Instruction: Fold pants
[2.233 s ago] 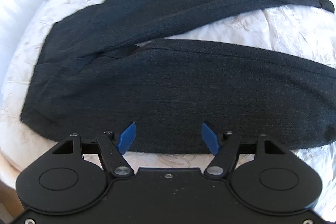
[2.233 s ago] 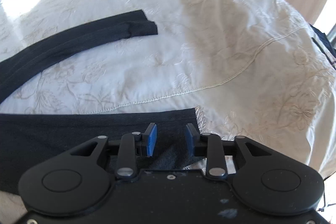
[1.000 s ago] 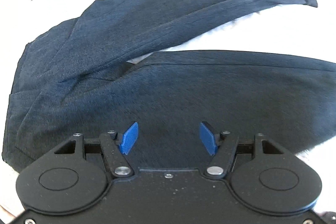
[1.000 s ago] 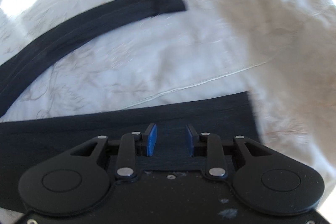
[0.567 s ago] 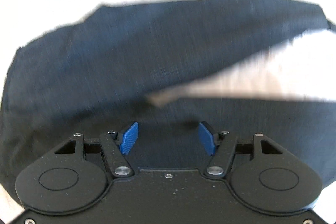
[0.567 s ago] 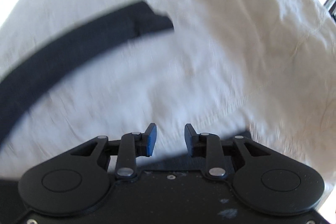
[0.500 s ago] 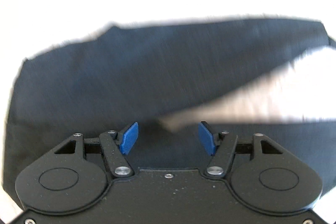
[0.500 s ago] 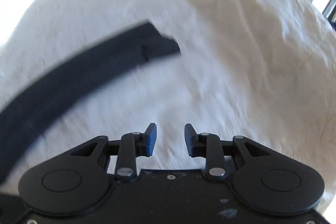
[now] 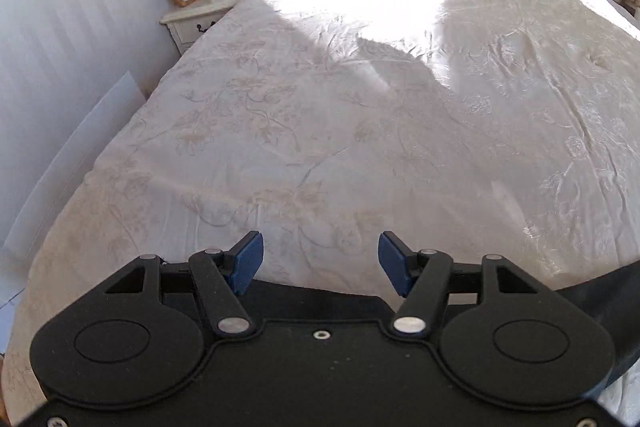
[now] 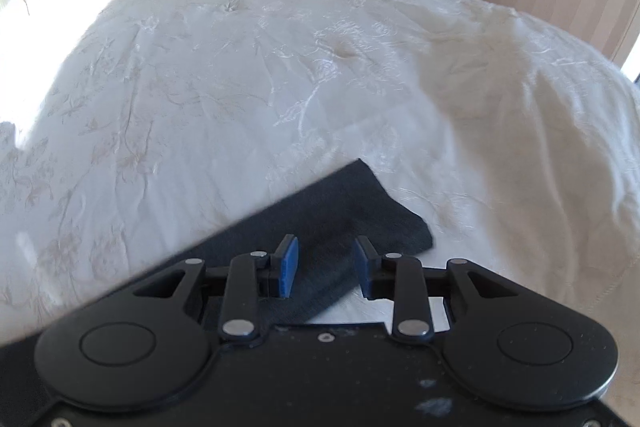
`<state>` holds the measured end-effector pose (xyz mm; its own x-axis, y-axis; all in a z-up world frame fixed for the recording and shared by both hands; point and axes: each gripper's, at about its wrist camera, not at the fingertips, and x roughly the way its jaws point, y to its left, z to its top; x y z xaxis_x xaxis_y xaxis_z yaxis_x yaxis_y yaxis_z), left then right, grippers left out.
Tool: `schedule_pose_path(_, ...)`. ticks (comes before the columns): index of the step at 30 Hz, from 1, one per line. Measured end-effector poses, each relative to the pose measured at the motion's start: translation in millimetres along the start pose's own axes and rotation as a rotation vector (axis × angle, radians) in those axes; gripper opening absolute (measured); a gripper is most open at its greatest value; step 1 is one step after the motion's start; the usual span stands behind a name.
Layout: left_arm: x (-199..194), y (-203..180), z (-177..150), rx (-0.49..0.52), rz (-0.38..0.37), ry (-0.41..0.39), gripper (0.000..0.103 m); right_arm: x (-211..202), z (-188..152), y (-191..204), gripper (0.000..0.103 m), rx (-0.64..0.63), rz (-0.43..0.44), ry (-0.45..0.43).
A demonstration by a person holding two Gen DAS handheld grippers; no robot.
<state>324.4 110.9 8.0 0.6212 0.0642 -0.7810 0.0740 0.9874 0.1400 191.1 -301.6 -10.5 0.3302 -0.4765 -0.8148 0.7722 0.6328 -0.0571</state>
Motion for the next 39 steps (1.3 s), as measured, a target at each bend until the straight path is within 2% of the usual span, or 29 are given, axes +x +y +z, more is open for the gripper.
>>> schedule_pose_path(2, 12.4, -2.8, -5.1, -0.010, -0.015, 0.029, 0.066, 16.9, 9.9, 7.0, 0.032, 0.027, 0.019, 0.006)
schedule_pose_path(5, 27.2, -15.7, -17.7, 0.035, -0.011, 0.072, 0.066, 44.9, 22.7, 22.3, 0.032, 0.046, 0.012, 0.046)
schedule_pose_path(11, 40.7, -29.1, -25.9, 0.090, -0.025, 0.109, 0.066, 96.4, 43.7, 52.8, 0.032, 0.110, -0.046, 0.077)
schedule_pose_path(15, 45.2, -29.2, -28.7, 0.104, -0.017, 0.118, 0.066, 133.0, 44.5, 62.9, 0.032, 0.170, -0.097, 0.169)
schedule_pose_path(18, 47.0, -26.5, -30.2, 0.106, -0.015, 0.122, 0.066, 154.0, 35.8, 65.8, 0.029, 0.144, -0.152, 0.257)
schedule_pose_path(19, 47.5, -25.2, -30.3, 0.106, -0.014, 0.122, 0.066, 154.3, 32.6, 64.1, 0.023, 0.141, -0.149, 0.258)
schedule_pose_path(20, 47.7, -24.0, -30.1, 0.105, -0.013, 0.122, 0.066, 150.6, 28.6, 59.9, 0.008, 0.147, -0.127, 0.244)
schedule_pose_path(21, 48.3, -22.7, -29.9, 0.103, -0.012, 0.122, 0.066, 146.3, 25.5, 54.5, 0.001, 0.156, -0.094, 0.237)
schedule_pose_path(25, 50.3, -19.6, -29.3, 0.087, -0.022, 0.131, 0.066, 117.8, 14.3, 30.8, 0.001, 0.155, -0.018, 0.206)
schedule_pose_path(29, 51.4, -18.7, -27.7, 0.057, -0.041, 0.145, 0.066, 82.3, -2.6, 9.0, 0.001, 0.137, 0.018, 0.171)
schedule_pose_path(34, 58.7, -12.2, -19.3, -0.012, -0.068, 0.180, 0.066, 38.8, -32.5, -11.8, 0.001, 0.123, 0.038, 0.140)
schedule_pose_path(39, 75.1, -5.8, -10.2, -0.061, -0.090, 0.230, 0.066, 12.6, -58.6, -25.0, 0.001, 0.115, 0.035, 0.134)
